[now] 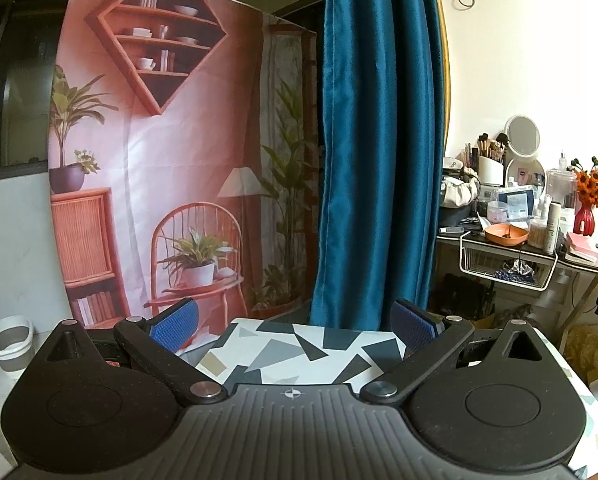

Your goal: Organize rigid objects

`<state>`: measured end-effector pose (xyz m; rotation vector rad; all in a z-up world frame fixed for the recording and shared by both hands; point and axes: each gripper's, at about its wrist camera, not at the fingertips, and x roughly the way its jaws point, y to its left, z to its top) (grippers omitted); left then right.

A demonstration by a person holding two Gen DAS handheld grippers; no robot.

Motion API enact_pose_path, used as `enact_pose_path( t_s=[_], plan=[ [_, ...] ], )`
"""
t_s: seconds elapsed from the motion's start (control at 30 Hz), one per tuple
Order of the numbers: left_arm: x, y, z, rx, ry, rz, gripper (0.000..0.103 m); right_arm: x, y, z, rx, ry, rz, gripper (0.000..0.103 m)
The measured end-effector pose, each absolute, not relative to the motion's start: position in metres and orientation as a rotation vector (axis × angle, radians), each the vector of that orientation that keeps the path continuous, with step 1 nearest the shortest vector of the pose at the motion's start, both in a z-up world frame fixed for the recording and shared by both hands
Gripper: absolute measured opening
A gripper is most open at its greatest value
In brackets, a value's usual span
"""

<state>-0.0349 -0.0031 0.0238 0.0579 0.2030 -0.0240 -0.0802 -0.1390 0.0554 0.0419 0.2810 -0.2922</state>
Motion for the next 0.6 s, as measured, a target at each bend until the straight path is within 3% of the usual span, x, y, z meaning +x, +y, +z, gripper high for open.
enact_pose_path(
  t_s=[0.6],
  plan=[
    [-0.0341,-0.0023,0.0218,0.071,0.211,-0.051,0.103,-0.0791,-0.1417,0.0459,0.052,0.303,-0.301,0.103]
  ],
)
